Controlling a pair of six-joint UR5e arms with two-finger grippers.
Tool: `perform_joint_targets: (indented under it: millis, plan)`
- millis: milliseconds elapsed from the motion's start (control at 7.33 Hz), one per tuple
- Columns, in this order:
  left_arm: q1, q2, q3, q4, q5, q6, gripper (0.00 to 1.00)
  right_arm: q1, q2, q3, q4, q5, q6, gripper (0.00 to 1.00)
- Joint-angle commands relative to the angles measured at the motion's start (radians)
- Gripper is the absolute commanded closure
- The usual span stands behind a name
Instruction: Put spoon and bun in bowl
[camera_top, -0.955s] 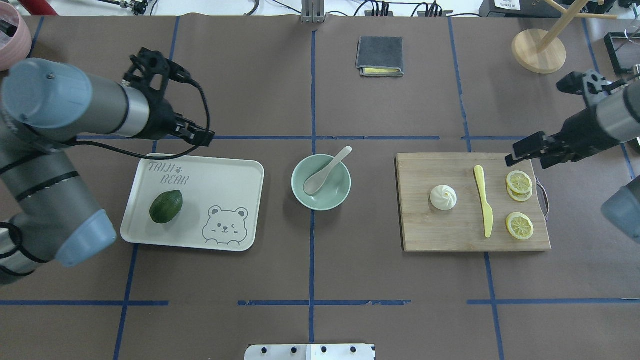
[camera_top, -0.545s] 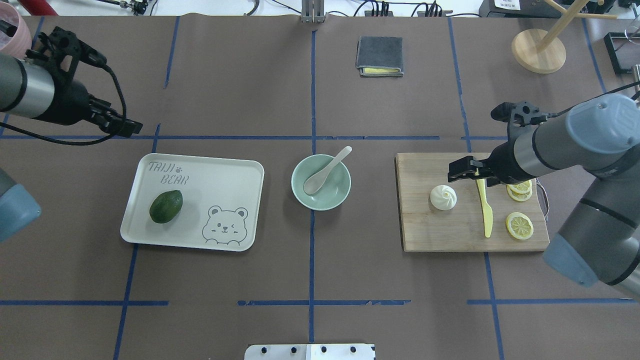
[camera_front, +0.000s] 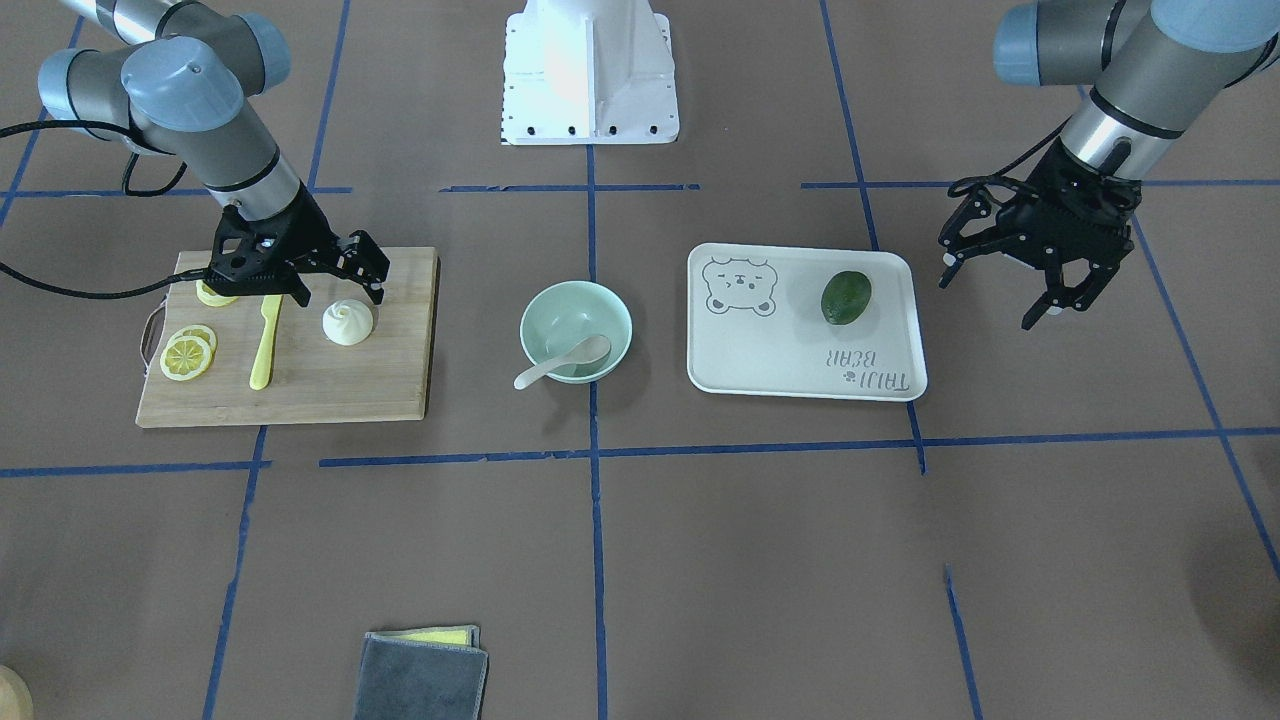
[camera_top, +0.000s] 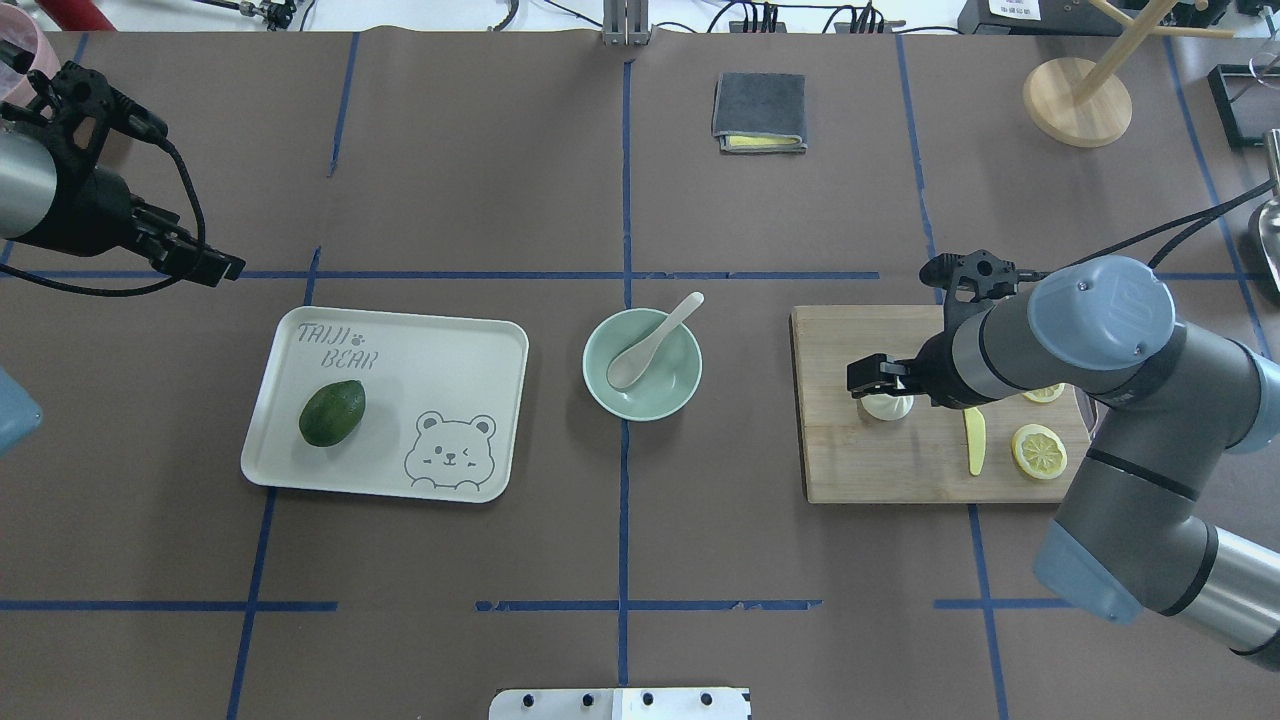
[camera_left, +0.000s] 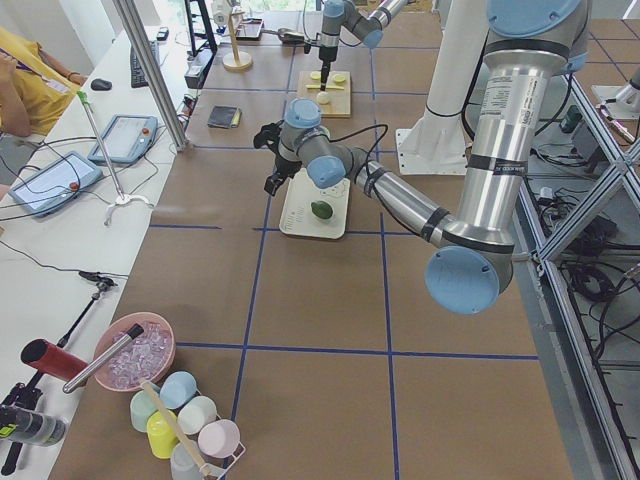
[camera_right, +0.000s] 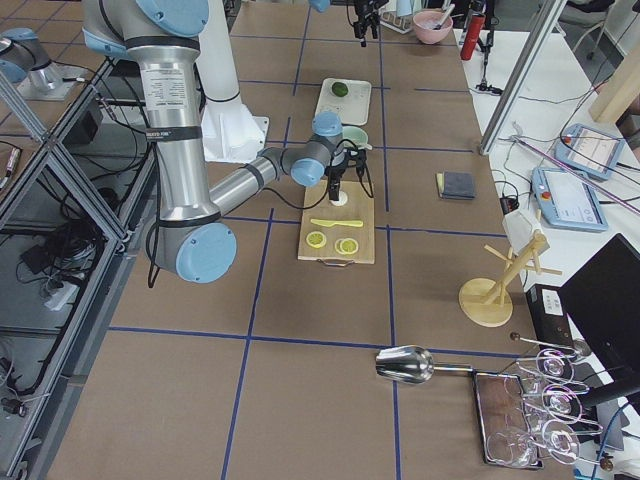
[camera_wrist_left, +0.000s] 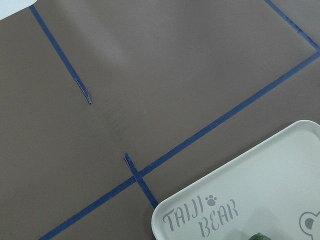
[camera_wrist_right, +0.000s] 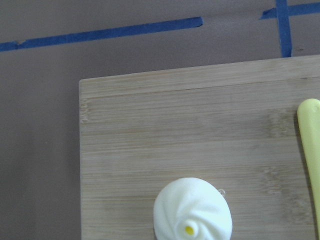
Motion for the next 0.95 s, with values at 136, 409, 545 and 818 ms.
perform_joint_targets:
  millis: [136,409,545,818]
  plan:
    - [-0.001,-0.001,0.002,0.0,0.0,0.001,0.05,-0.012,0.02,-0.032,-0.018,-0.015,-0.002,0.2]
    - [-0.002,0.001,-0.001,0.0,0.0,0.001,0.05,-0.003,0.014,-0.03,-0.018,-0.015,-0.004,0.45]
    - [-0.002,0.001,-0.002,0.001,0.0,0.001,0.05,0.0,0.014,-0.023,-0.018,-0.015,-0.004,0.77]
    - [-0.004,0.002,-0.002,0.001,0.001,0.001,0.04,0.004,0.014,-0.018,-0.018,-0.013,-0.004,1.0]
